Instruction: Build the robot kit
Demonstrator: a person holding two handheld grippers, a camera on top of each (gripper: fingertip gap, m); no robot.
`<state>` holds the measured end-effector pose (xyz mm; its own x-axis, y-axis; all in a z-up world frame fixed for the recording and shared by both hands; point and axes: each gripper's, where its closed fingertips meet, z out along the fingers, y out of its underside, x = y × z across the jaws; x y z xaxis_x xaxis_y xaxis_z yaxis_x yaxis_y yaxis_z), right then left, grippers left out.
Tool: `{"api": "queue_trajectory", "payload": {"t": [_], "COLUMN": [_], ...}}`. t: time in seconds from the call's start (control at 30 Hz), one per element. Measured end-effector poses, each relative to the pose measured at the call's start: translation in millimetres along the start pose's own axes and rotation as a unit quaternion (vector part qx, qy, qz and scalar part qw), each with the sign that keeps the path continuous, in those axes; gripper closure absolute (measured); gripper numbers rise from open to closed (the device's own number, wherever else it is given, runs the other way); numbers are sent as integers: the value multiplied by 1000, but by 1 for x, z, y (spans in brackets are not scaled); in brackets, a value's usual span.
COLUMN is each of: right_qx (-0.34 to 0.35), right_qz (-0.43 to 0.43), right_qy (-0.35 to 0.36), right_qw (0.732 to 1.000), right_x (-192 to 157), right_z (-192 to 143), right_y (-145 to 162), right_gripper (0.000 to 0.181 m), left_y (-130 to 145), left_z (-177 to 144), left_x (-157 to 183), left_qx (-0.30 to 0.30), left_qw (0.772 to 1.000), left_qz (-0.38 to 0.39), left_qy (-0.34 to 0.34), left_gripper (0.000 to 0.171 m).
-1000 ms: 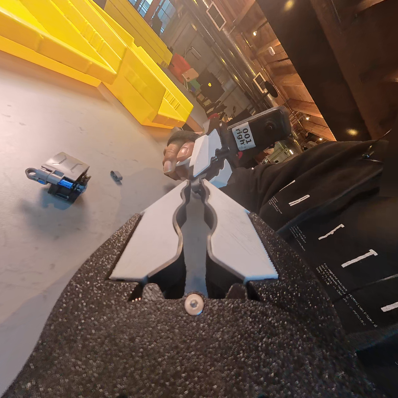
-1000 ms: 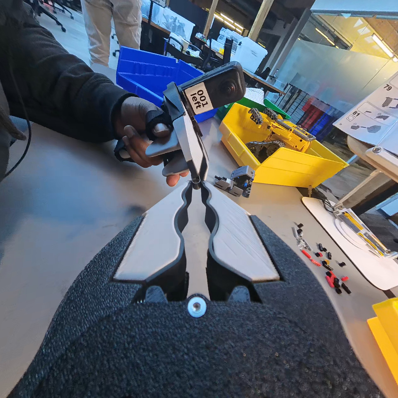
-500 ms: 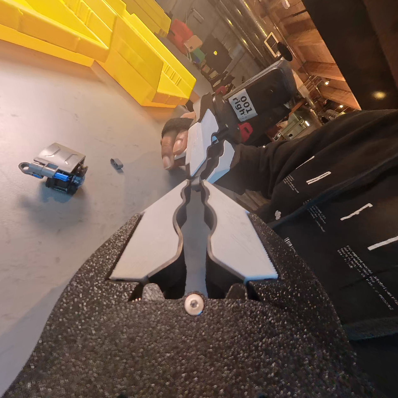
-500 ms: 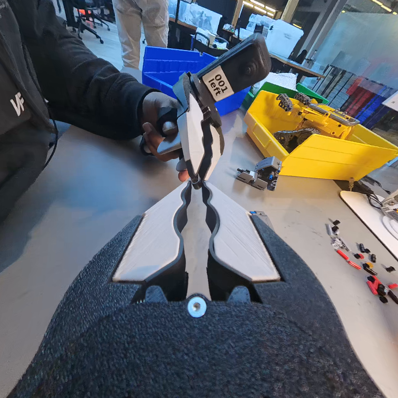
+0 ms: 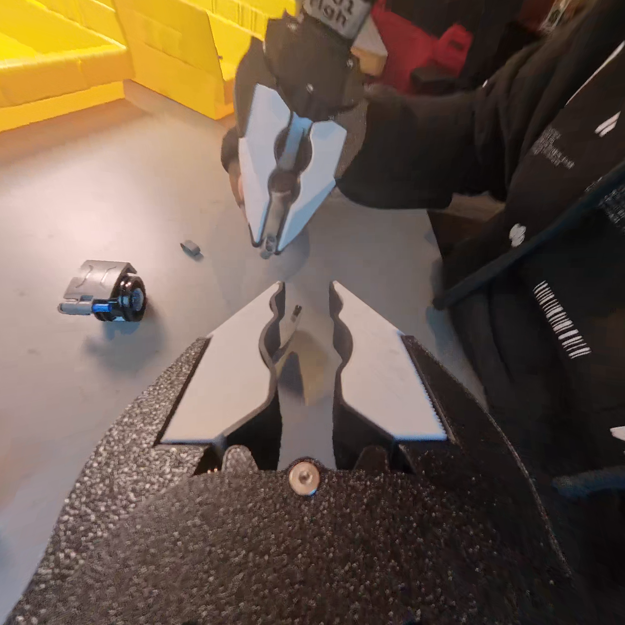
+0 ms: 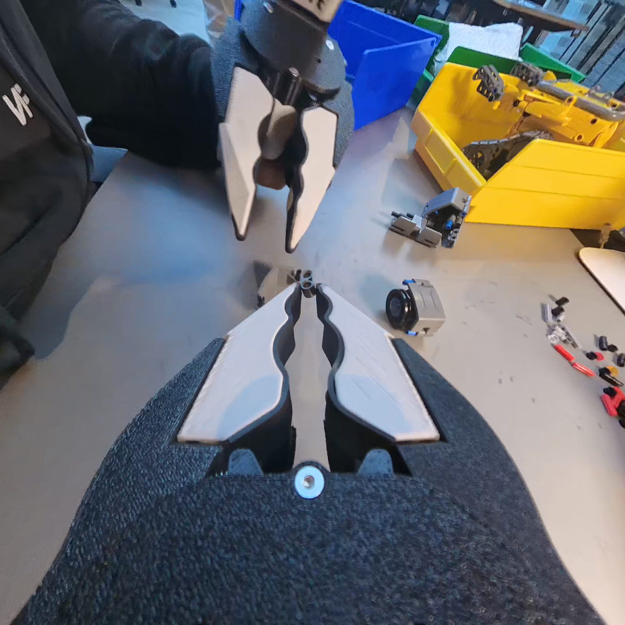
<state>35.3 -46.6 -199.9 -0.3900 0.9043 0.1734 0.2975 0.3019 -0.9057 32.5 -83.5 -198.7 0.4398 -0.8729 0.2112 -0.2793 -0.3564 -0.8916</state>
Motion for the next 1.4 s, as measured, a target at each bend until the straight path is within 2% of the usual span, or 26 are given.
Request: {"api": "queue_trajectory", "payload": {"t": [0.2,0.37,0.47,0.9,1.03,1.27,1.4], "right_qx": [-22,-26,-25,-35,-39,-54,-64], "right_qz": [14,17,19,21,22,16,7], "right_qy": [-3,-15,-17,-26,-27,-32,-49], "right_qw": [1000,999,999,999,999,998,997], "right_x": [3,-2,-3,-8,-8,-12,-20], "right_z": [-1,3,4,7,7,10,15], "right_y": [13,14,14,17,18,22,22], "right_gripper": [174,174,174,174,174,174,174], "left_y": [22,36,36,36,32,25,42], "left_z": [12,17,18,18,10,-22,-24], "left_x": [0,-6,-6,-5,-7,-28,-21], "left_qx": [-85,-123,-123,-124,-118,-105,-133], "left_qw": [989,980,980,978,977,976,984], "left_qz": [113,147,148,160,167,154,104], "left_qy": [-43,-58,-61,-50,-55,-109,-64], "left_gripper": [143,161,171,170,163,159,152]}}
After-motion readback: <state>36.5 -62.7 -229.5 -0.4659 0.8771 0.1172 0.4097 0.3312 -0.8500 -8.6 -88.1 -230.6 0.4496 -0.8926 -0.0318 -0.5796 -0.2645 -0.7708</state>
